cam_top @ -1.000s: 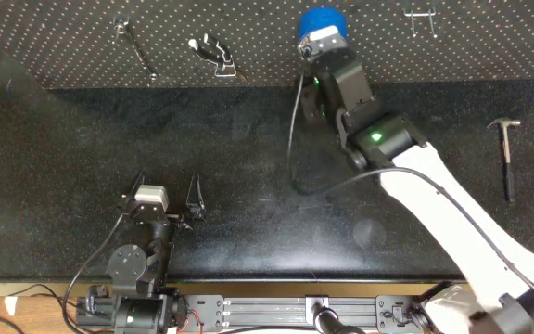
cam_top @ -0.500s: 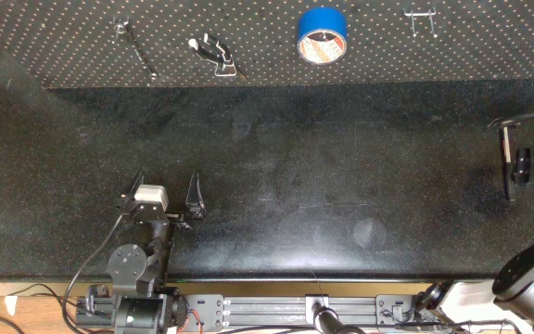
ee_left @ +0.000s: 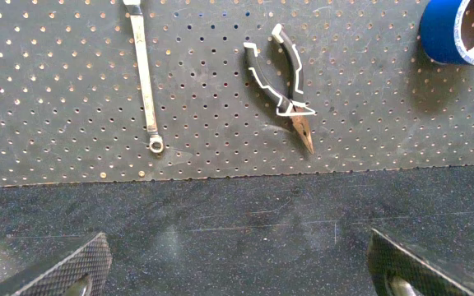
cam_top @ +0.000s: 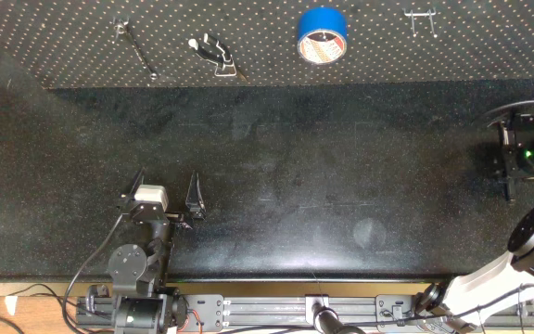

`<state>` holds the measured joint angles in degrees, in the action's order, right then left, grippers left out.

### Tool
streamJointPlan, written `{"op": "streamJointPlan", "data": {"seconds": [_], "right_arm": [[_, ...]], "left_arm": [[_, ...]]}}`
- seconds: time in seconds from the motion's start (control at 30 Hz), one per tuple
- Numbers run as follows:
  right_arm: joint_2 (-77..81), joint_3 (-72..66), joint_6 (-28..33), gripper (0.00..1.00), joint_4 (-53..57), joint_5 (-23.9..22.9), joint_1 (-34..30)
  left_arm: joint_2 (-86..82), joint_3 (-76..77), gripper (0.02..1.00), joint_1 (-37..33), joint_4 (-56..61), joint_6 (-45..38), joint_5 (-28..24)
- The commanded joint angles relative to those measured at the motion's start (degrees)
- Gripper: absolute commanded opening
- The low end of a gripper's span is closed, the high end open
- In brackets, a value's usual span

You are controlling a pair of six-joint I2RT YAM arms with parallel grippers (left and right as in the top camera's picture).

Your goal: Place Tools Onto Pegboard

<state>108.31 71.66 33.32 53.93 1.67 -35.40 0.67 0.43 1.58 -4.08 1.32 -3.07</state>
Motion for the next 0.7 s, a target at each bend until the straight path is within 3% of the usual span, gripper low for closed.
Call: {"op": "streamJointPlan", "data": {"seconds": [0.03, 0.1, 0.13, 0.17, 0.23, 0.3, 0.37, 0.4, 0.47, 0.7], "right_arm": [[1.05, -2.34, -0.04, 0.077, -0.07, -4.74, 0.24], [0.98, -4.76, -1.03, 0.077, -2.75, -5.09, 0.31], [-1.62, -4.92, -8.87, 0.075, -6.62, -5.03, 0.42], [-5.20, -4.92, -12.35, 0.075, -8.48, -2.69, 0.50], [-18.47, -4.90, -14.60, 0.075, -11.26, 9.73, 1.07], [-29.94, -4.90, -24.41, 0.075, -13.03, 11.30, 4.02], [-38.93, -4.90, -31.54, 0.075, -16.90, 11.28, 12.96], [-41.20, -4.90, -33.16, 0.077, -21.20, 11.26, 19.87], [-40.81, -4.90, -33.75, 0.080, -24.39, 11.21, 26.75], [-34.05, -4.90, -33.29, 0.075, -24.90, 10.82, 33.53]], "left_arm": [[-0.46, -0.11, 0.996, -0.07, -0.44, -0.33, -0.17], [-0.46, -0.11, 0.998, -0.07, -0.44, -0.33, -0.17], [-0.46, -0.11, 0.996, -0.07, -0.44, -0.33, -0.17], [-0.46, -0.11, 0.996, -0.07, -0.44, -0.33, -0.17], [-0.46, -0.11, 0.996, -0.07, -0.44, -0.33, -0.17], [-0.46, -0.11, 0.996, -0.07, -0.44, -0.33, -0.17], [-0.46, -0.11, 0.996, -0.07, -0.44, -0.33, -0.17], [-0.46, -0.11, 0.996, -0.07, -0.44, -0.33, -0.17], [-0.46, -0.11, 0.996, -0.07, -0.44, -0.33, -0.17], [-0.46, -0.11, 0.996, -0.07, -0.44, -0.33, -0.17]]}}
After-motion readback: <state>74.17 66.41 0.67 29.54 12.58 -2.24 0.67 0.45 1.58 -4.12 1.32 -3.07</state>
